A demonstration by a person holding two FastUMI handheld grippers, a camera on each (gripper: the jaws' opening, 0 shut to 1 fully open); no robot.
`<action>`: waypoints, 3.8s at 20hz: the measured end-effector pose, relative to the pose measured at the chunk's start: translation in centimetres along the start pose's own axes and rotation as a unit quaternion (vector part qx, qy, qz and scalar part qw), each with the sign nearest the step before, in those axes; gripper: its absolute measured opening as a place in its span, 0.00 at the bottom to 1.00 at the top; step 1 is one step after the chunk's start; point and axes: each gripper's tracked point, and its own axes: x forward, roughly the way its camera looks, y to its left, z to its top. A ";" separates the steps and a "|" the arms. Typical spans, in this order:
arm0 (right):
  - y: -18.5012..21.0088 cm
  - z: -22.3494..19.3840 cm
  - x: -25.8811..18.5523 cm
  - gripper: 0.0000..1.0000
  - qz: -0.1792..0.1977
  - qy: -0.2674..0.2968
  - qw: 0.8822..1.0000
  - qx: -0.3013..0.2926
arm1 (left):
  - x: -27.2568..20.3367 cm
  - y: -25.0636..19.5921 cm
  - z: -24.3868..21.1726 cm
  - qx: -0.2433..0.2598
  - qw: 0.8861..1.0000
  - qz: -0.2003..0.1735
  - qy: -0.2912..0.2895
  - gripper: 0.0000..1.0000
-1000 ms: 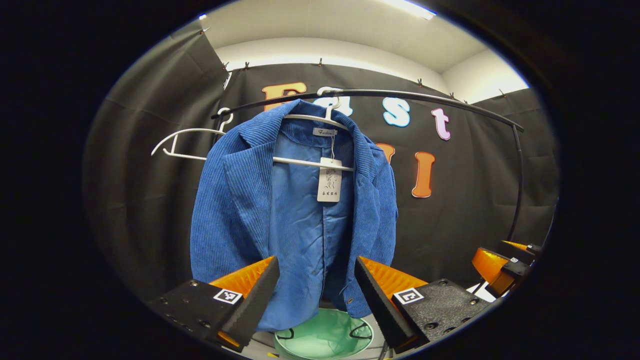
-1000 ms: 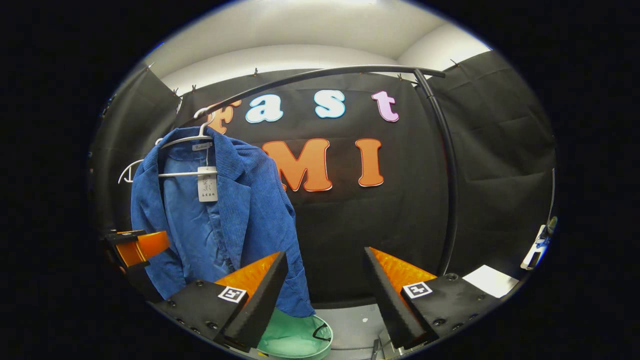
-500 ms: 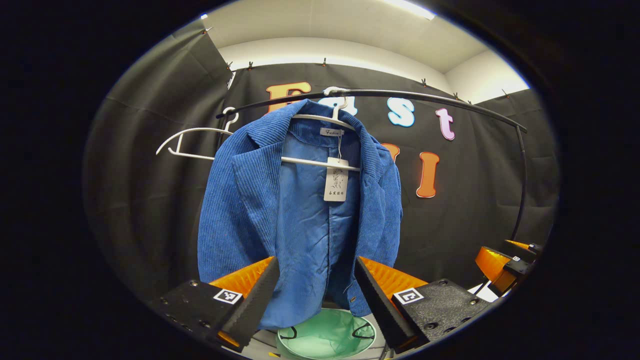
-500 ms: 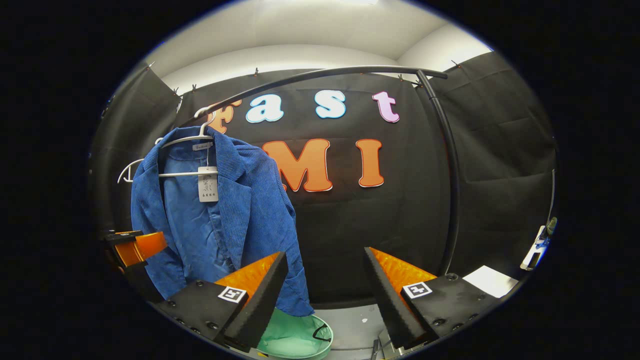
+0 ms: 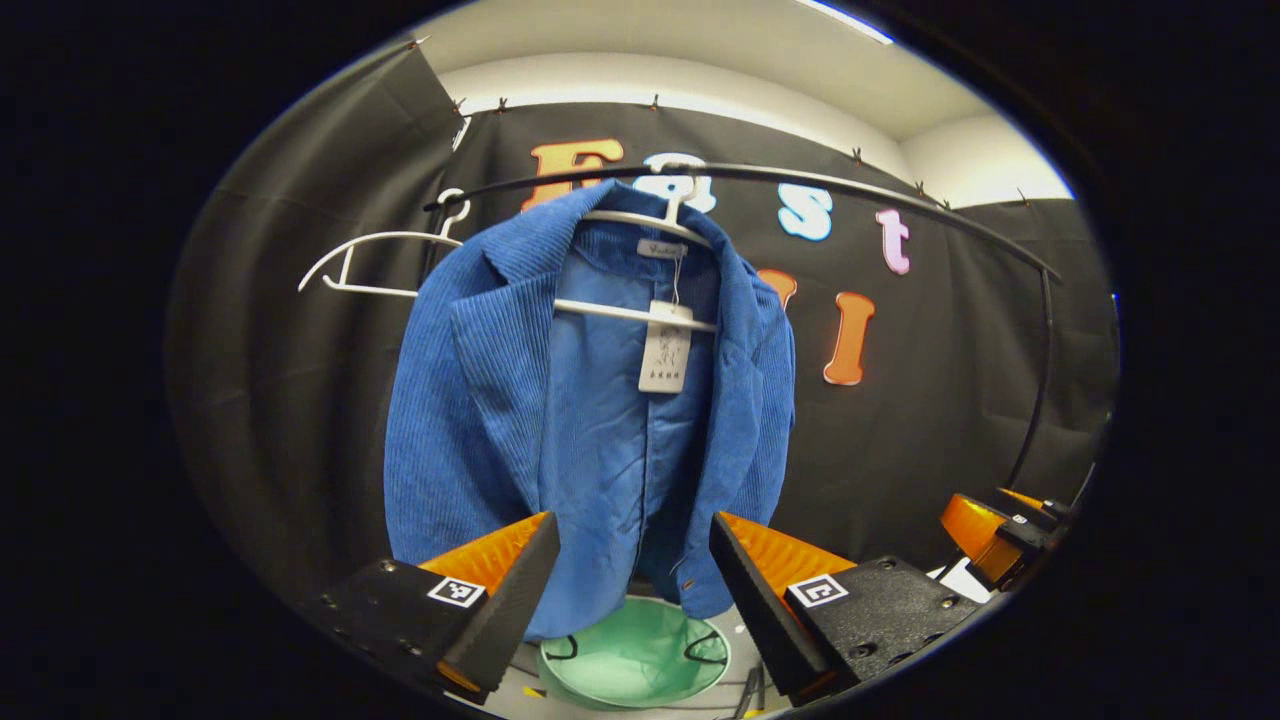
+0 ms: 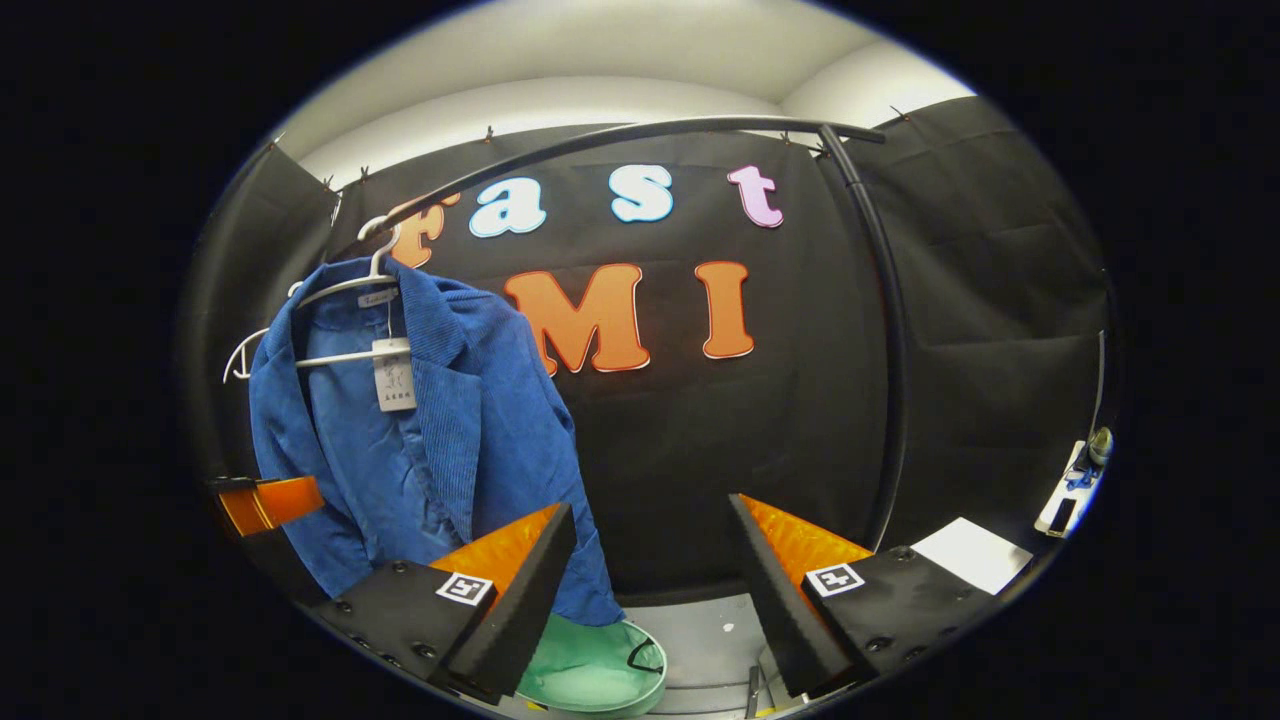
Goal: Grasp the clothes on the hanger with both hands and then place them into the laundry hamper below.
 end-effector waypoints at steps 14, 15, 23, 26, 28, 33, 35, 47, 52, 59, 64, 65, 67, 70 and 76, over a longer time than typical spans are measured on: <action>-1.1 5.0 -0.3 0.98 -0.038 -0.033 0.998 -0.022 | 1.5 -5.1 2.5 0.011 0.998 -0.066 -0.005 0.93; -1.1 5.3 -0.4 0.98 -0.038 -0.036 0.998 -0.021 | 1.6 -5.5 3.4 -0.006 0.997 -0.070 -0.011 0.95; -0.1 7.8 -1.0 0.91 -0.014 -0.058 0.998 -0.027 | 1.0 -7.9 6.3 -0.027 0.995 -0.086 -0.037 0.94; 0.8 8.5 -1.6 0.91 0.005 -0.064 0.997 -0.035 | 0.3 -9.2 6.2 -0.035 0.994 -0.098 -0.034 0.95; 1.2 8.7 -1.9 0.91 0.017 -0.064 0.997 -0.031 | -0.3 -9.4 6.9 -0.033 0.993 -0.100 -0.042 0.92; 1.0 8.9 -2.8 0.91 0.026 -0.061 0.998 -0.006 | -1.8 -9.4 7.7 -0.018 0.994 -0.091 -0.054 0.92; 1.3 8.9 -3.1 0.98 0.035 -0.063 0.997 -0.006 | -2.3 -9.1 7.8 -0.012 0.995 -0.085 -0.054 0.92; 6.8 8.4 -1.9 0.98 0.103 -0.053 0.993 -0.019 | -3.1 -3.2 7.1 -0.008 0.999 -0.020 -0.049 0.95; 10.3 7.3 -0.3 0.98 0.134 -0.040 0.990 -0.033 | -3.1 -0.7 6.3 -0.005 0.999 -0.004 -0.038 0.95; 15.4 4.6 3.2 0.98 0.182 -0.009 0.983 -0.025 | -3.3 1.9 4.9 0.002 0.999 0.024 -0.025 0.95; 18.6 3.3 6.8 0.98 0.211 -0.001 0.977 -0.031 | -2.3 3.1 4.0 0.003 0.999 0.039 -0.015 0.92; 19.1 2.8 7.8 0.98 0.214 0.006 0.976 -0.031 | -1.9 3.2 3.9 0.002 0.999 0.042 -0.015 0.95; 20.1 2.0 9.6 0.98 0.220 0.018 0.975 -0.026 | -0.6 3.9 3.8 0.001 0.999 0.052 -0.016 0.95; 21.3 1.3 12.0 0.91 0.229 0.029 0.973 -0.023 | 1.4 5.1 3.9 0.010 0.997 0.074 -0.015 0.95; 23.0 1.4 15.5 0.72 0.240 0.037 0.970 -0.012 | 5.2 7.2 4.7 0.006 0.994 0.106 -0.024 0.95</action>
